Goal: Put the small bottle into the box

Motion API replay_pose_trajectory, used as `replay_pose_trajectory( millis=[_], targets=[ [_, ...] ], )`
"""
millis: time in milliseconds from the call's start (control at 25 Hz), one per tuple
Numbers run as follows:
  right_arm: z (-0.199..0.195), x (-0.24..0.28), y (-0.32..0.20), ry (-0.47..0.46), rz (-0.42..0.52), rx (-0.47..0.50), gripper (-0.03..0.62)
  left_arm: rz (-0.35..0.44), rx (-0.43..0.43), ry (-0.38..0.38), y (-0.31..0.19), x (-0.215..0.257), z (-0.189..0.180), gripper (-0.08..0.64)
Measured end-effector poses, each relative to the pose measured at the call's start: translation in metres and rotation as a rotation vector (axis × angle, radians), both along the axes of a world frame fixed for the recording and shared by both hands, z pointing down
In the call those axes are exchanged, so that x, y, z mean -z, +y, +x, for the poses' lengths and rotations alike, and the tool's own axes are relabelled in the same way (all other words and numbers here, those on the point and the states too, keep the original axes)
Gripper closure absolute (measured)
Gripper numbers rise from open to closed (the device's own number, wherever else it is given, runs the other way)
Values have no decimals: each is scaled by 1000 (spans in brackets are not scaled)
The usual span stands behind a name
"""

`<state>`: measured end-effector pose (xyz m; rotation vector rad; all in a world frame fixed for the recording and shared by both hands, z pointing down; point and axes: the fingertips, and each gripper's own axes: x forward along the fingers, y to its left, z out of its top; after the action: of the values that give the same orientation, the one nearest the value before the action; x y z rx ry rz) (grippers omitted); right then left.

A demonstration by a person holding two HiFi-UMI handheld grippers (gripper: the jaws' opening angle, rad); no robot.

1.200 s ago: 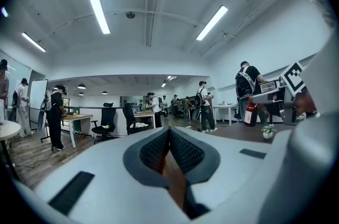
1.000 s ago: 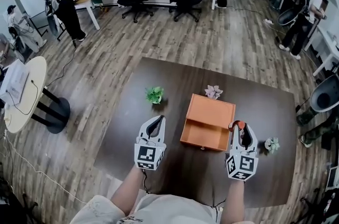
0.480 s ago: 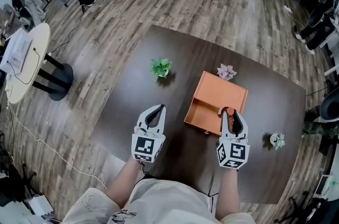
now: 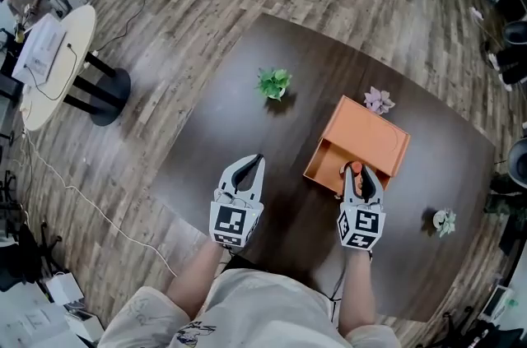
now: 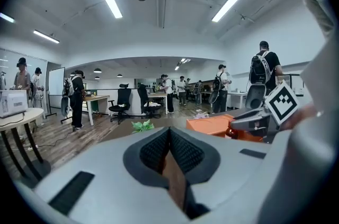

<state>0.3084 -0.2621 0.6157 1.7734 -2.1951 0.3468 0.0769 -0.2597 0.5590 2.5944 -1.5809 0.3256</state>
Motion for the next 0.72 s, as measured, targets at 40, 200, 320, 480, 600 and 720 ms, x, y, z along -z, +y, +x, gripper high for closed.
replay_pose_trajectory(
  millis=[40,200,320,480,600,720],
  targets=[
    [-2,-6,0,0,-13,5,462,-1,4,0,1,-1,0,558],
    [-6,-17,6,3,-34,17,462,-8,9,5,4,-4,1,558],
    [-6,-18,10,23,-20,31,462,-7,0,11,7,-4,8,558],
    [-6,-21,13,33,-16,40,462,-8,-13,14,14,-6,14,558],
    [-6,-20,13,37,-17,37,462,-7,-18,14,17,-4,15,558],
    [-7,-21,13,35,-17,37,462,-4,-17,12,19,-2,13,557]
  ],
)
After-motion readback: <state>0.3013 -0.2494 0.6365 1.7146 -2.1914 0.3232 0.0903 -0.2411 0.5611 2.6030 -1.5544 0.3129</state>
